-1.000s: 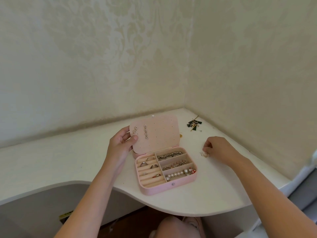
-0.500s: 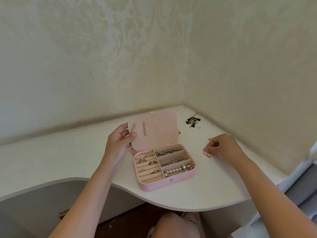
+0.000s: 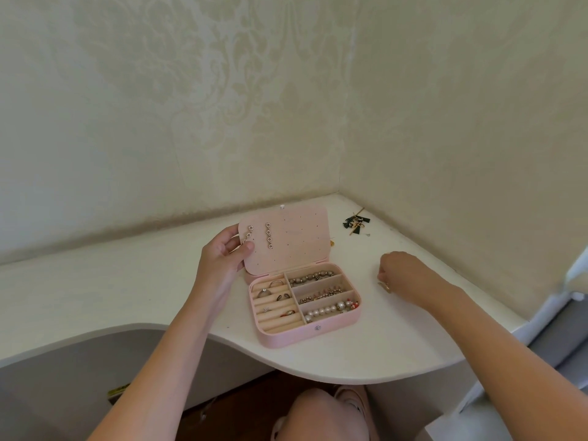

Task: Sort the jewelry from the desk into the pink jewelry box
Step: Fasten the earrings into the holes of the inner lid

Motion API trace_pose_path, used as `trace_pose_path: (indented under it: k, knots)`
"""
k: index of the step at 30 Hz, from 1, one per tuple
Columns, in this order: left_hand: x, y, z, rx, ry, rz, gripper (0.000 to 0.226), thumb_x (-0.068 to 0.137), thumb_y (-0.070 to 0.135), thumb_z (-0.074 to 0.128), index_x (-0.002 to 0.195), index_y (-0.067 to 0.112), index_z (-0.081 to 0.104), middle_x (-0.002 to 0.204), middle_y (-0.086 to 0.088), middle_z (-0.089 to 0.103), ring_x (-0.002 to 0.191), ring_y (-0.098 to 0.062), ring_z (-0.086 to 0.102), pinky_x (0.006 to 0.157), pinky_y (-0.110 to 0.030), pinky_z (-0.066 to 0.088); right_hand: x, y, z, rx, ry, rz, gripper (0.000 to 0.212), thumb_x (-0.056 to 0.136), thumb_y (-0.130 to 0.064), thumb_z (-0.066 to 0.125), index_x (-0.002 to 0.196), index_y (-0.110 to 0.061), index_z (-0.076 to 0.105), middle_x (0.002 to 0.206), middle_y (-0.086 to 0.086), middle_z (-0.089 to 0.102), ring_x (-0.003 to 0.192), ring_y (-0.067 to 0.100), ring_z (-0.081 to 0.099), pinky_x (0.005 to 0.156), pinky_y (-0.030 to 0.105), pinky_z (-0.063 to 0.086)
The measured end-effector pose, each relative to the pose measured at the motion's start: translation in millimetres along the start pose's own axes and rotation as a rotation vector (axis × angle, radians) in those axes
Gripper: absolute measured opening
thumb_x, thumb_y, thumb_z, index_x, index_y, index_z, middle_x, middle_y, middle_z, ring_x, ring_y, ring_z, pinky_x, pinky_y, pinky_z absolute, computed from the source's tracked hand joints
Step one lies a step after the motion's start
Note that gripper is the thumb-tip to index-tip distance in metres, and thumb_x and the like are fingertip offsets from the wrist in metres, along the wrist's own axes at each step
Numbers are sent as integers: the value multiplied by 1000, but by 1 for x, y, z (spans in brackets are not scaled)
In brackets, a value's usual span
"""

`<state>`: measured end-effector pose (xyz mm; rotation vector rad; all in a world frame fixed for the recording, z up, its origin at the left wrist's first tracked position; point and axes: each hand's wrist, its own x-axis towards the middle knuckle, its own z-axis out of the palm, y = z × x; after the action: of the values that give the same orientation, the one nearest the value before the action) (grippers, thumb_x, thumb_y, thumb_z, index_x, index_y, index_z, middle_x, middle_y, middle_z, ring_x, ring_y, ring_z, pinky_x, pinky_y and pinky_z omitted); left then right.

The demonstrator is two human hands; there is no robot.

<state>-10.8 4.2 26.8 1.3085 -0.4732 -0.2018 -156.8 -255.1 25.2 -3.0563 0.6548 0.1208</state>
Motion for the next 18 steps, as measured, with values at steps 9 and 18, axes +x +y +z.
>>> trace_pose_path:
  k: [9, 18]
  knots:
    - [-1, 1, 1, -3, -5, -6, 31, 89, -5, 54, 108, 18, 63, 98, -3, 72, 89, -15, 67, 80, -30, 55, -12, 9, -18, 470, 6, 156, 15, 76, -8, 71, 66, 4, 70, 29, -15, 46, 42, -26, 40, 46, 6, 36]
    - [-1, 1, 2, -3, 6, -6, 32, 89, -5, 53, 106, 20, 63, 96, -1, 72, 86, -13, 67, 80, -30, 54, -16, 7, -28, 355, -86, 194, 20, 77, -23, 75, 84, -5, 74, 55, -4, 55, 46, 5, 46, 41, 11, 31]
